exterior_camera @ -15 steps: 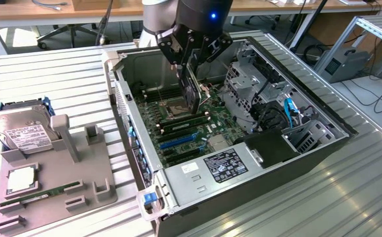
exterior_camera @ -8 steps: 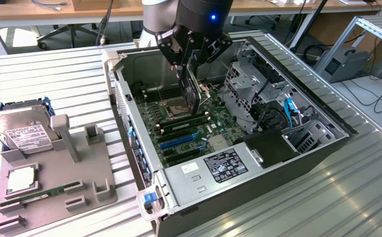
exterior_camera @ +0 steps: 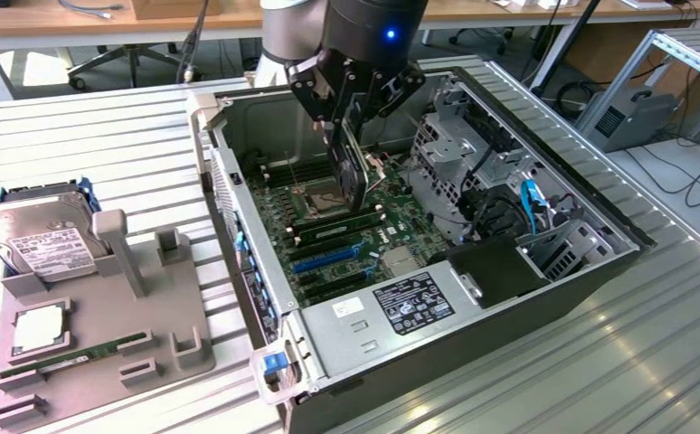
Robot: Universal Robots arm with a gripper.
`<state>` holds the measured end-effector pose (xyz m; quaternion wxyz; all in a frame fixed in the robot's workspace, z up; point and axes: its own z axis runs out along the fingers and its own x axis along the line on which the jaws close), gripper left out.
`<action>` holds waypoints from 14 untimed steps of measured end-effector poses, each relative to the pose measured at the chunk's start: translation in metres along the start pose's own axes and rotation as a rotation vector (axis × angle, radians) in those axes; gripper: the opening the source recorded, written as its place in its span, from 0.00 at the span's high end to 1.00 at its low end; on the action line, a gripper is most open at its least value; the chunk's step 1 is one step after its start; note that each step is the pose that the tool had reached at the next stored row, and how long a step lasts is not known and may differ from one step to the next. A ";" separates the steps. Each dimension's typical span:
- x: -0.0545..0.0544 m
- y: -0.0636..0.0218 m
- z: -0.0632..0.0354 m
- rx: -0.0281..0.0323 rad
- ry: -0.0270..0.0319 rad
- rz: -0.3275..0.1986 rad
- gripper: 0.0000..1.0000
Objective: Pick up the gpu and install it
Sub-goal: 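Pick up the gpu and move the gpu toward the slot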
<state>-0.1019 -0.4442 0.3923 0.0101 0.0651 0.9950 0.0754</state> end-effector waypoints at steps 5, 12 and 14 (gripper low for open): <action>0.000 -0.0002 0.0013 0.0001 0.0000 0.000 0.73; -0.001 -0.0004 0.0031 0.0000 0.0000 0.000 0.73; -0.001 -0.0004 0.0038 0.0000 0.0000 0.000 0.73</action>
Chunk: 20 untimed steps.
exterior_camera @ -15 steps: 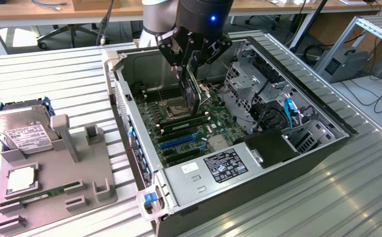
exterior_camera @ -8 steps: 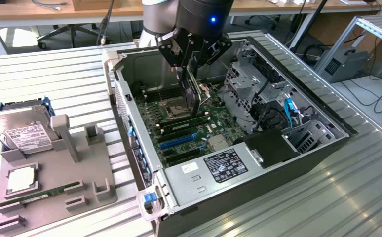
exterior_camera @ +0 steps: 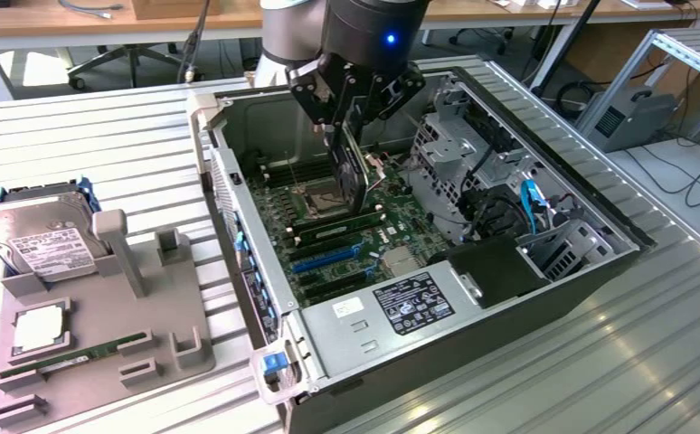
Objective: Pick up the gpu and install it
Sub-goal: 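Pick up the gpu and move the gpu toward the slot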
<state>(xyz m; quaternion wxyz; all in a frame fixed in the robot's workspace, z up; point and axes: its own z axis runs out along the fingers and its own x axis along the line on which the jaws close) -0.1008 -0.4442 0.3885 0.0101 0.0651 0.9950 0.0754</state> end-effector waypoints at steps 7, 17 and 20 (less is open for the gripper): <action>0.000 -0.0004 0.0026 0.0000 0.0000 0.000 0.73; 0.000 -0.0011 0.0072 0.0000 0.0000 0.000 0.73; -0.002 -0.0011 0.0091 -0.0002 0.0000 0.000 0.73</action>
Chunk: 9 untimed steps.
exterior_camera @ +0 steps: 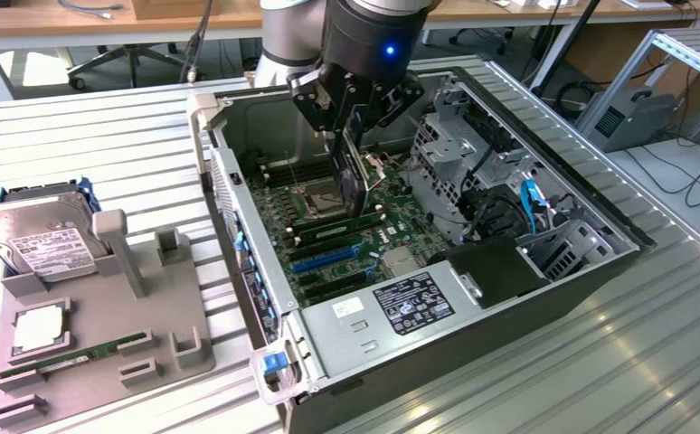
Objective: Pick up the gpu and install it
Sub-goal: 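Pick up the gpu and move the gpu toward the slot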
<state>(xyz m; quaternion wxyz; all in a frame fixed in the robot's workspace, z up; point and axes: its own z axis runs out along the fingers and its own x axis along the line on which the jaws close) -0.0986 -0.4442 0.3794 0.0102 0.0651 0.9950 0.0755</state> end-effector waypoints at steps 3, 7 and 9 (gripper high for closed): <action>-0.003 0.0003 0.0012 0.0002 0.0000 0.000 0.73; -0.006 0.0004 0.0026 0.0003 0.0001 0.000 0.73; -0.007 0.0005 0.0033 0.0002 0.0000 0.000 0.73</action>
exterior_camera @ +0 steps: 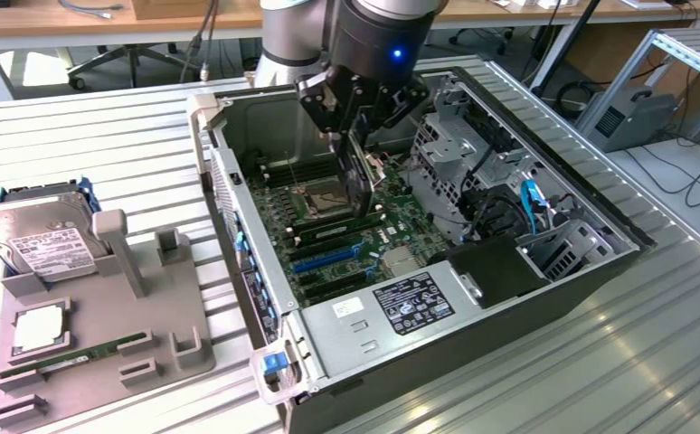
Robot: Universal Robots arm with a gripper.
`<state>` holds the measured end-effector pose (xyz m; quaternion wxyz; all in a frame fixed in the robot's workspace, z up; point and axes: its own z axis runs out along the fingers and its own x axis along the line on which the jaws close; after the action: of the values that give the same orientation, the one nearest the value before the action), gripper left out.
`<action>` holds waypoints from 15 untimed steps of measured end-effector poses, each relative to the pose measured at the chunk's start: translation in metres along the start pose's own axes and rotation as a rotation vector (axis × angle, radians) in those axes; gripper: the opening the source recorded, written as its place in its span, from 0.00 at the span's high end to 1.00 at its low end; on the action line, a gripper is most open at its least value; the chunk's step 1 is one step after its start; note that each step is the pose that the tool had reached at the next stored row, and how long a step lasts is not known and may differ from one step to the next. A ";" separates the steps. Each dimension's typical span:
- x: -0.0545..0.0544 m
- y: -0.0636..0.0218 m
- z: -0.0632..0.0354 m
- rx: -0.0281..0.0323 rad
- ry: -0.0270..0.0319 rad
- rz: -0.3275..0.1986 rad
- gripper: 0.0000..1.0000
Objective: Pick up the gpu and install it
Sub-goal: 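Pick up the gpu and move the gpu toward the slot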
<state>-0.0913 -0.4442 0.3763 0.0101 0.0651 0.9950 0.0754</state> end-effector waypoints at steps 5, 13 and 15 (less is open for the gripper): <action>-0.003 0.0001 0.0024 0.0004 0.0000 0.000 0.73; -0.006 0.0003 0.0081 0.0005 -0.0001 0.000 0.73; -0.007 0.0008 0.0100 0.0006 -0.0001 0.000 0.73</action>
<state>-0.0839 -0.4429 0.3666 0.0101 0.0651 0.9950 0.0750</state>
